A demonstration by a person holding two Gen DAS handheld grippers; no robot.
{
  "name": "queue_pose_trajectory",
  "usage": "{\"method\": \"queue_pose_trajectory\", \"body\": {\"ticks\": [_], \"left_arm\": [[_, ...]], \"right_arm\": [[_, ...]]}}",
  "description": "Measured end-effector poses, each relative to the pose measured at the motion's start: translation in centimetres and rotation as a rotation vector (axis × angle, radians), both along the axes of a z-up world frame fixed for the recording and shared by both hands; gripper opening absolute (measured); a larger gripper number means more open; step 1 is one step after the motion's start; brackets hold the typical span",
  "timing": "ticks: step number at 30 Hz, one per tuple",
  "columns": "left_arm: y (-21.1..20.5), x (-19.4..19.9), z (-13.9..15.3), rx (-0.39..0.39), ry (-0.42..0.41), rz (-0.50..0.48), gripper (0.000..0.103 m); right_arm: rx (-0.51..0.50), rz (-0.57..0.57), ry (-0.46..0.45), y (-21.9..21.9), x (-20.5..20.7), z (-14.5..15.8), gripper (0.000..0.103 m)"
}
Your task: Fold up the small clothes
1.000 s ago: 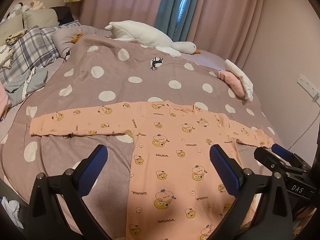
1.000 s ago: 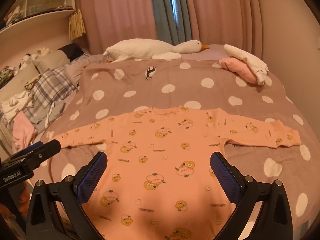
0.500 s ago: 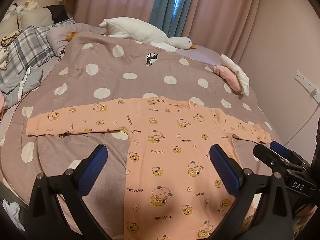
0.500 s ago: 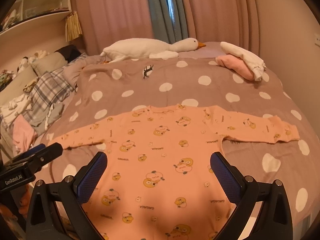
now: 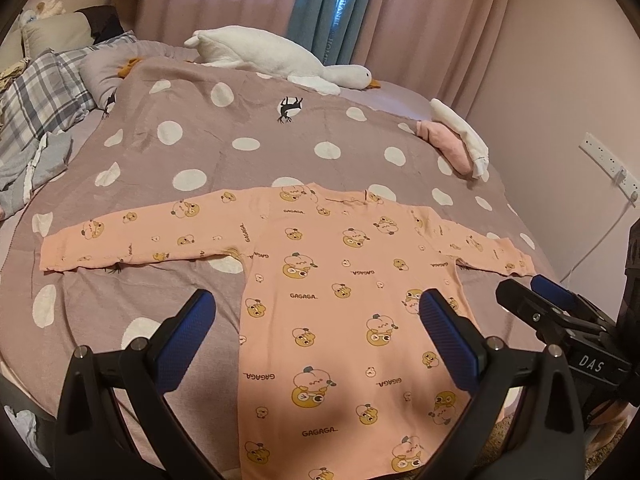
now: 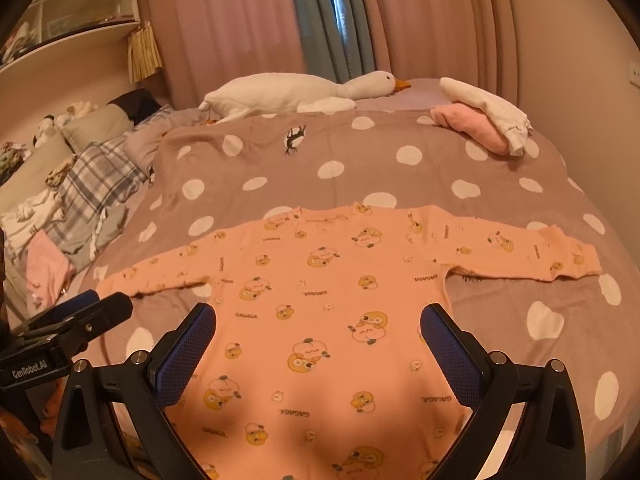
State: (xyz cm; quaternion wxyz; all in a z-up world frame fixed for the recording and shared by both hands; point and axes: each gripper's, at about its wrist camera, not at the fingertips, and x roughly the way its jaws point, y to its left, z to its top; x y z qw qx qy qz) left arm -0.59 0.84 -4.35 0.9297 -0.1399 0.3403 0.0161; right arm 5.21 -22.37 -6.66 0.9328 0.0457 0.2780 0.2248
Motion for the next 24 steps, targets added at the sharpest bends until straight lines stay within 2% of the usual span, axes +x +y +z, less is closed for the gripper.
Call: {"method": "queue_pose_trajectory", "body": {"ticks": [24], "left_arm": [[-0.5,1.5,-1.2,-0.038,0.056,-0.048,0.1]], "right_arm": [[0.008,-0.033,0.04,-0.7,1.1,-0.1,0.102]]}}
